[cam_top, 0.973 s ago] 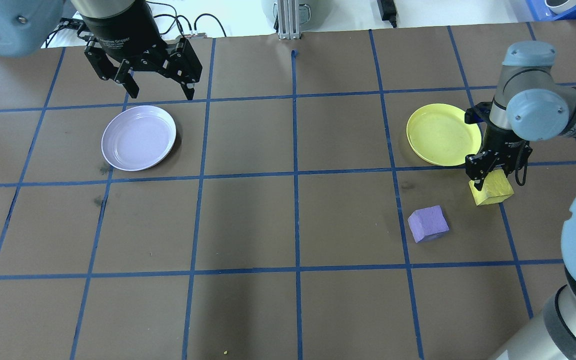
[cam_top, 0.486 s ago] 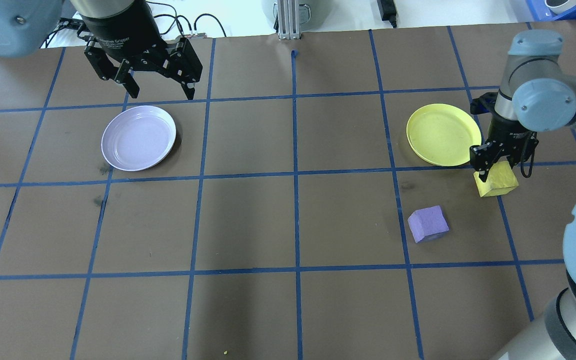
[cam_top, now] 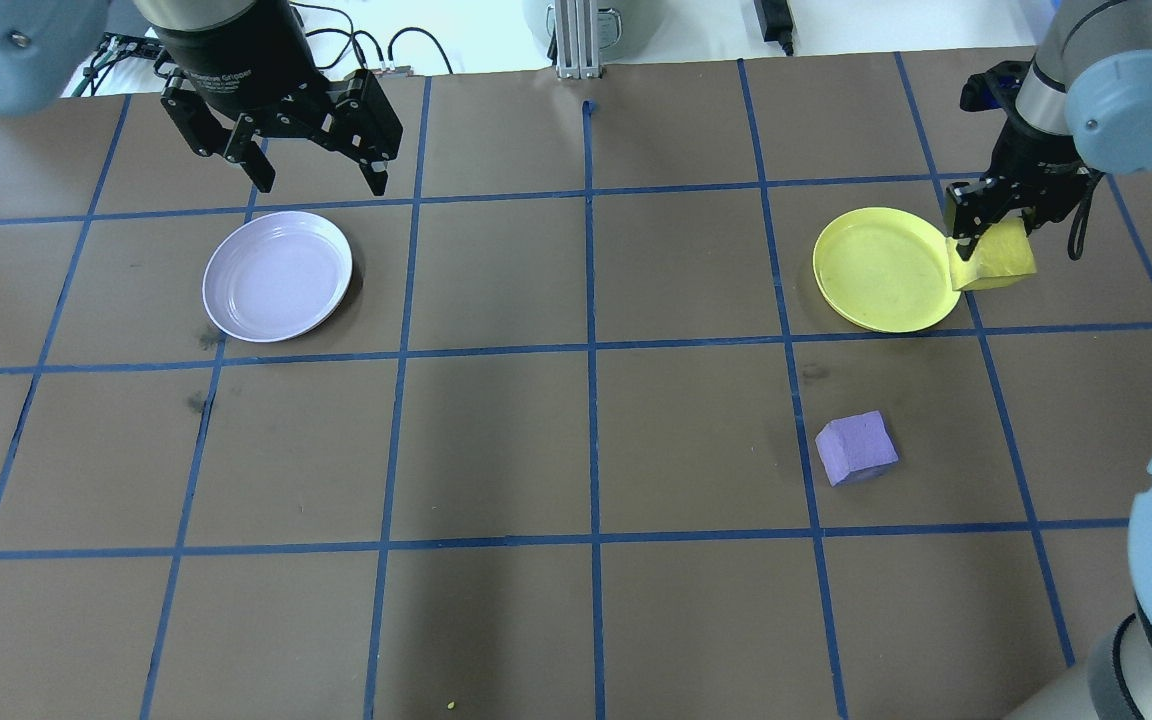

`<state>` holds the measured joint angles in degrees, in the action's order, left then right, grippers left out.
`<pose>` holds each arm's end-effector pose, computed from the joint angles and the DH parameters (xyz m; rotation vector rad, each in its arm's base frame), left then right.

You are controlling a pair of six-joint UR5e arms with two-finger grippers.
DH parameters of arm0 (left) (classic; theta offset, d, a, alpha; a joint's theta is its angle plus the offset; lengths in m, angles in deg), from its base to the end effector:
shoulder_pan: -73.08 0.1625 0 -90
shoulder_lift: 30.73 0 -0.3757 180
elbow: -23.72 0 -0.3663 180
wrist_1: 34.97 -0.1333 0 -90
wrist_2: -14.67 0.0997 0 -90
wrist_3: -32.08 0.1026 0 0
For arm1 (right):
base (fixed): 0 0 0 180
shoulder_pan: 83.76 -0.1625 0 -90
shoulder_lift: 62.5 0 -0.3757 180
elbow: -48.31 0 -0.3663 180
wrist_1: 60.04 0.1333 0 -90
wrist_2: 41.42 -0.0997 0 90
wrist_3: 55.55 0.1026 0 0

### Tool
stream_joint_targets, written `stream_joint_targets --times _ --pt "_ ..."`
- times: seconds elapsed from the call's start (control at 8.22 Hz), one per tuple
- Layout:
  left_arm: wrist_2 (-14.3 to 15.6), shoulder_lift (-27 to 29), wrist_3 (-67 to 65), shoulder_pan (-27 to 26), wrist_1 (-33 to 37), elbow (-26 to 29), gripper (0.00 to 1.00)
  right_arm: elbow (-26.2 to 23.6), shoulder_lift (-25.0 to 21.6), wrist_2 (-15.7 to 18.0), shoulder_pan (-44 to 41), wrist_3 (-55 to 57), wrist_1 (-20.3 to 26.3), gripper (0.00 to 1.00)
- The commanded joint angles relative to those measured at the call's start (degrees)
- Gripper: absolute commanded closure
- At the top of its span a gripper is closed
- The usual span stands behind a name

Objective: Sort blocks by color into plates

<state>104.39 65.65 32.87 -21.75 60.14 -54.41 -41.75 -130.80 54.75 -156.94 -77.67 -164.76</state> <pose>-0.1760 -0.4937 0.4690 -0.1538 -3.1327 0.0101 -0.0466 -0.5767 0.2623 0.1522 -3.0685 -0.2334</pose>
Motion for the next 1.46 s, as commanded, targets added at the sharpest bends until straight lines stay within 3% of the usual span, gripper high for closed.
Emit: stream_joint_targets --times 0.0,0.12,0.36,0.49,0.61,0.97,1.09,1.34 --pt "-0.16 -0.06 -0.08 -0.09 -0.01 0.09 0.00 0.33 1.32 -3.09 -4.68 1.91 -4.96 0.81" --pt "-0.24 -0.06 -0.17 -0.09 -0.01 0.00 0.00 0.42 2.46 -3.17 -4.69 1.48 -6.53 0.81" --pt "-0.25 -0.32 -0.17 -0.09 -0.01 0.17 0.00 0.16 6.67 -4.39 -5.04 0.86 -6.99 0.64" --pt "-0.25 -0.32 -0.17 -0.09 -0.10 0.26 0.00 -0.54 7.30 -4.23 -5.05 -1.93 -7.08 0.28" --pt "-0.16 -0.15 0.00 -0.18 -0.10 0.09 0.00 -0.55 7.13 -4.23 -5.05 -2.13 -6.64 0.00" --pt "-0.16 -0.32 0.00 -0.18 -0.01 0.00 0.00 -0.64 1.70 -4.31 -5.31 -2.74 -0.68 0.00" --pt "-0.16 -0.41 0.00 -0.18 -0.01 0.09 0.00 -0.90 -0.15 -4.49 -7.66 -2.14 6.39 0.00" --pt "-0.24 -0.32 0.00 -0.18 -0.01 0.00 0.00 -4.30 -5.24 -4.22 -10.49 -1.96 11.71 0.00"
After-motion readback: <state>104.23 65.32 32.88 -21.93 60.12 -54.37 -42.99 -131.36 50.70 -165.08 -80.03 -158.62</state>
